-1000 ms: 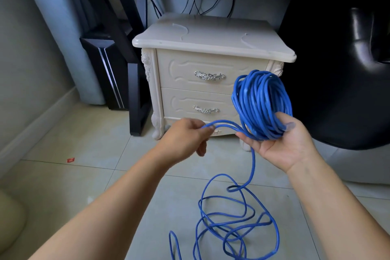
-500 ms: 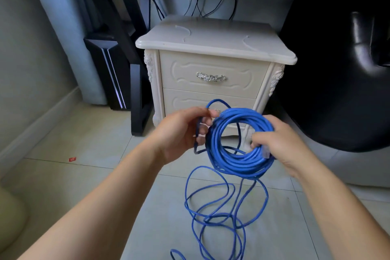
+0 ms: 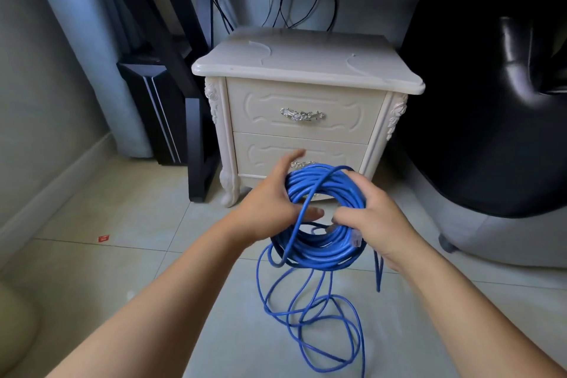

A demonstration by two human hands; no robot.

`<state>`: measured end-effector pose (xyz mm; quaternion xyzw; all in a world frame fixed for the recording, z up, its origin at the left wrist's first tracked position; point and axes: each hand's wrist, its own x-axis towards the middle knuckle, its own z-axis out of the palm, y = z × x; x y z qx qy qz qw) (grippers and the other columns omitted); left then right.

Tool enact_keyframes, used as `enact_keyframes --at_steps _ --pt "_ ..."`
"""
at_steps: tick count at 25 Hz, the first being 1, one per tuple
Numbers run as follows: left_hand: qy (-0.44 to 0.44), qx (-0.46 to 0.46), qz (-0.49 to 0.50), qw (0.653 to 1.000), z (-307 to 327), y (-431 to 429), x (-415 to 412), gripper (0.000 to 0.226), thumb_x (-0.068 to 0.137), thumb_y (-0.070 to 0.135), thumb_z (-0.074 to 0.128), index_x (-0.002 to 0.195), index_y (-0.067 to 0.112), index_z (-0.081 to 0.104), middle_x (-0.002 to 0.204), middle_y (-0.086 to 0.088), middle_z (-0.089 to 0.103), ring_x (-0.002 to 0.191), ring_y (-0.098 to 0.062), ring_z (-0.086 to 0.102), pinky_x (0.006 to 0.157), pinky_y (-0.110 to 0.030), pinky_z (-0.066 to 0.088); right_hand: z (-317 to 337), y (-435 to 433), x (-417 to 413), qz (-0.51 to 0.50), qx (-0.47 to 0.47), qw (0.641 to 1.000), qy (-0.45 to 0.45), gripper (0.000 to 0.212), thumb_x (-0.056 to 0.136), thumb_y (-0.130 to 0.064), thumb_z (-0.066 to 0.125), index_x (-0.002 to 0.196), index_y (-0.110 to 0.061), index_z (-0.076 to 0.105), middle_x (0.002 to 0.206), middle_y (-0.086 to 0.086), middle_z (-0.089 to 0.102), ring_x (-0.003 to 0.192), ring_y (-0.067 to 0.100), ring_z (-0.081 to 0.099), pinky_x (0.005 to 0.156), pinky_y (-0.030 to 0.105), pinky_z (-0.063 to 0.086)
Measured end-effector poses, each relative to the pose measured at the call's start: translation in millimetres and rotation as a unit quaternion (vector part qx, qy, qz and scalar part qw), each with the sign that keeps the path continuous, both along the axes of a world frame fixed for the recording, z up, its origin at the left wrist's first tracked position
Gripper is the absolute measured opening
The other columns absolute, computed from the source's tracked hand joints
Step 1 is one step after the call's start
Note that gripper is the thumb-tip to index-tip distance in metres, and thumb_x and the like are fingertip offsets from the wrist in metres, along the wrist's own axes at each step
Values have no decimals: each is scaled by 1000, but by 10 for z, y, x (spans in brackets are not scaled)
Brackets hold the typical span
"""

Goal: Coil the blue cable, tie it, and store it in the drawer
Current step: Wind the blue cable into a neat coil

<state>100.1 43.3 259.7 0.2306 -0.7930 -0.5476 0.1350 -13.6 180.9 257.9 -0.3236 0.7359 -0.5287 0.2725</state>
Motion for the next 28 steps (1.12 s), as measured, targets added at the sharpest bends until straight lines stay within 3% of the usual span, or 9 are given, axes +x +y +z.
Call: enact_keyframes --at_steps 3,6,7,10,13,15,20,24,28 --pt "-36 -45 68 996 -16 -5 -18 35 80 22 76 111 27 58 83 9 68 75 -11 67 77 -31 58 6 -24 14 60 -76 988 -121 83 78 13 61 130 -51 51 106 -6 71 89 12 64 73 26 56" --pt "7 -30 170 985 -24 -68 -46 25 85 14 68 106 20 57 78 7 62 65 -13 60 69 -32 59 142 -53 -113 2 -199 932 -301 33 84 -15 63 111 -32 66 127 -2 66 110 16 61 63 32 54" --pt "27 6 206 978 -8 -110 -34 23 86 11 66 106 18 56 78 4 60 61 -15 58 61 -30 58 186 -49 -161 -41 -205 920 -332 10 88 -25 60 95 -25 67 123 1 68 114 18 61 74 38 54" --pt "75 101 295 947 25 -249 40 19 87 7 62 102 18 56 78 -2 54 53 -12 52 43 -18 44 91 11 -348 -114 -168 897 -391 30 101 -22 42 73 -14 48 80 11 70 80 26 74 81 47 53" --pt "104 98 300 943 93 -316 108 22 87 5 61 103 20 57 76 -1 54 45 -5 51 43 -16 42 30 113 -386 -101 174 969 -140 34 103 -30 41 82 -8 54 71 13 68 68 30 71 67 37 53" --pt "110 42 253 960 124 -337 151 29 85 5 63 107 23 59 78 2 58 54 -8 55 50 -19 47 39 116 -404 -99 321 933 129 36 100 -42 44 89 -12 60 86 8 69 86 27 66 70 32 45" --pt "64 -152 64 984 131 -217 173 42 78 7 70 109 33 60 85 9 66 73 -11 62 70 -28 51 169 -70 -248 -58 -74 987 130 40 98 -8 46 122 -38 57 119 -12 64 111 -5 56 94 12 38" --pt "80 -153 72 982 160 -181 156 42 78 5 70 109 31 61 85 12 66 74 -6 62 69 -20 49 83 -166 -106 -20 -83 989 121 27 101 -15 50 99 -38 65 81 -15 72 74 -5 63 72 15 48" --pt "90 -121 107 983 156 -179 168 40 78 3 69 108 28 63 83 11 68 73 -4 63 67 -17 49 23 -162 -68 -41 -96 985 139 29 100 -19 52 92 -43 66 84 -10 74 82 19 70 70 35 60"
